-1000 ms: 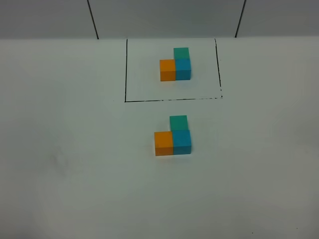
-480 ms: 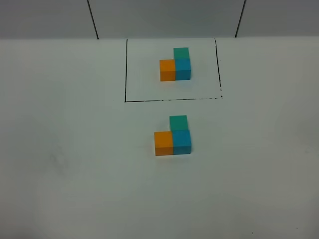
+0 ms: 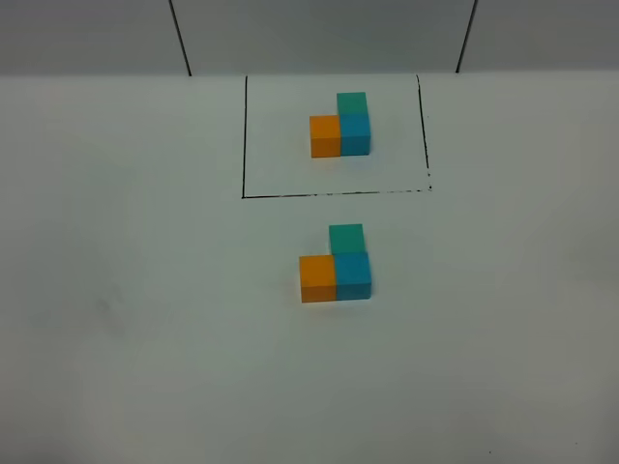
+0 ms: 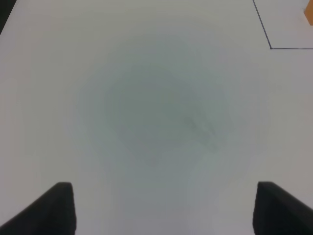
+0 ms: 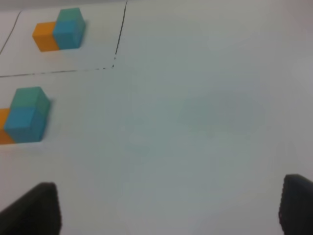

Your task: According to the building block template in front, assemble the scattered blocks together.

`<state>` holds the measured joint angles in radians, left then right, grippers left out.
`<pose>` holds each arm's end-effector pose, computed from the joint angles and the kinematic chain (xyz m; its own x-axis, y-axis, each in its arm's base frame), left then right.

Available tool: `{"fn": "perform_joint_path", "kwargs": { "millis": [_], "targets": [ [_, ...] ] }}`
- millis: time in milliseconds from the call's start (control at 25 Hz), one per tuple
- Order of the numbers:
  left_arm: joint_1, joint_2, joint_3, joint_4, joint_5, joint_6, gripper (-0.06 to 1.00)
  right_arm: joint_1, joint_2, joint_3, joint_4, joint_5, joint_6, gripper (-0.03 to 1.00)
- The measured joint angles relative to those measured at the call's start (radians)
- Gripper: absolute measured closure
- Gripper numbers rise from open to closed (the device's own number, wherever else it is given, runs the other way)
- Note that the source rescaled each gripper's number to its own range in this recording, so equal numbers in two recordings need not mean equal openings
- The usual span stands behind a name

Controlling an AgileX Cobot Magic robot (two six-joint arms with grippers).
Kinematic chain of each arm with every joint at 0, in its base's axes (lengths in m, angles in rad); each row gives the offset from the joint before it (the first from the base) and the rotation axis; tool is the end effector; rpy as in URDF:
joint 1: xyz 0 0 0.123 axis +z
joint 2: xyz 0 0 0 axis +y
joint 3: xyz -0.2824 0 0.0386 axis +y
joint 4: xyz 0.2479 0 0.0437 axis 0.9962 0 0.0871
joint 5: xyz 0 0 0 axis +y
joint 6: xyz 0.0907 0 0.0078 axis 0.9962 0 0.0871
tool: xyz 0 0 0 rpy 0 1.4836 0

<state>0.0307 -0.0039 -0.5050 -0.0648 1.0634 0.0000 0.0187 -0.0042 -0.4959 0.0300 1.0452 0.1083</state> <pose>-0.0061 -0.0053 0.2785 -0.4499 -0.0453 -0.8919 0.0057 0.9985 -0.0536 -0.0044 0.0023 0.2773 -0.4436 0.1147 -0.8888 0.0127 0.9925 0.1218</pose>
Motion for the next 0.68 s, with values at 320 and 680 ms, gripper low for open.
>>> {"fn": "perform_joint_path", "kwargs": {
  "millis": [320,680],
  "targets": [
    [0.0,0.0,0.0,0.0,0.0,0.0,0.36,-0.005,0.0,0.0,-0.006,0.0,0.008,0.18],
    [0.0,0.0,0.0,0.0,0.0,0.0,0.36,-0.01,0.0,0.0,-0.011,0.0,0.015,0.2]
  ]
}}
